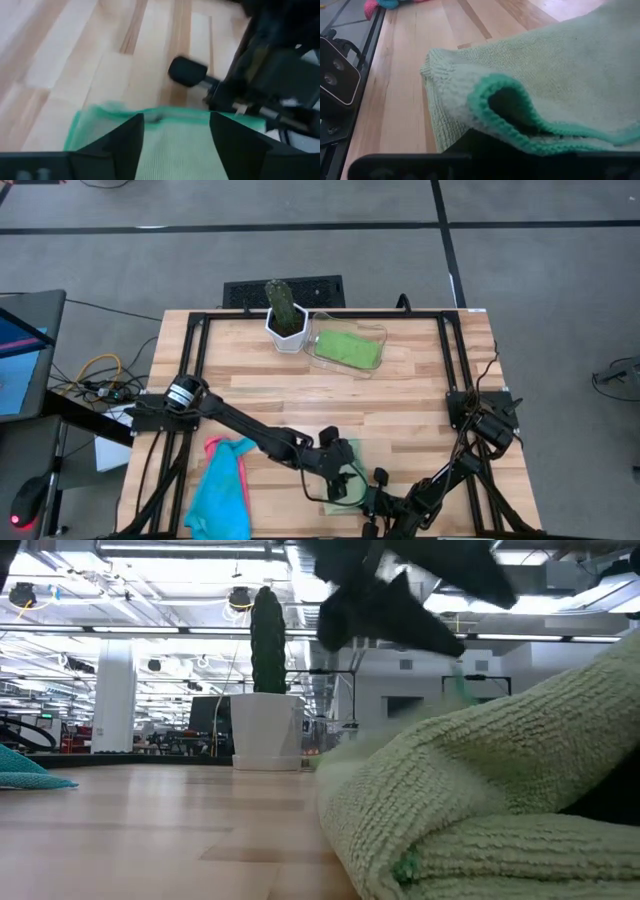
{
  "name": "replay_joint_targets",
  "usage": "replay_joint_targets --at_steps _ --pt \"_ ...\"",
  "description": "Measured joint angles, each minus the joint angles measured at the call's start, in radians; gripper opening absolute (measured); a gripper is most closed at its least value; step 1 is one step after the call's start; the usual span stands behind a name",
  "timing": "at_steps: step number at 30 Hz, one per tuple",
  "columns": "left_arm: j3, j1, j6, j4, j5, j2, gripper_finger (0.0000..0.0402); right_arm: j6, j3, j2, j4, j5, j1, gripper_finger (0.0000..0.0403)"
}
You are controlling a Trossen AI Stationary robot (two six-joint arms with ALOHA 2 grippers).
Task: Fold microfiber towels
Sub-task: Fold the light green towel
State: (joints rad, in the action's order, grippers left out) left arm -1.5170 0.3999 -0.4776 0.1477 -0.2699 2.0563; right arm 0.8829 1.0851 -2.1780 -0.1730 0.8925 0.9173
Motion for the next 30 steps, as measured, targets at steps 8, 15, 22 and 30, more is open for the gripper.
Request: replay_joint_targets --at_steps 8,15,22,30 --pt "-0.153 0.014 0.045 0.245 0.017 -0.001 0.0247 -0.001 -0.001 0.008 0.004 -0.006 0.015 0.0075" --pt "-0.115 0.123 0.035 0.284 -0.088 -0.001 0.0247 -0.027 -0.002 0.094 0.006 -0.042 0.084 0.0075" --pt "-0.066 0.175 -0.010 0.279 -0.202 -0.001 0.0247 -0.067 -0.002 0.200 0.016 -0.047 0.180 0.0075" --pt "-0.048 0.206 -0.040 0.280 -0.264 -0.001 0.0247 -0.317 0.000 0.307 0.059 0.379 0.184 0.0075"
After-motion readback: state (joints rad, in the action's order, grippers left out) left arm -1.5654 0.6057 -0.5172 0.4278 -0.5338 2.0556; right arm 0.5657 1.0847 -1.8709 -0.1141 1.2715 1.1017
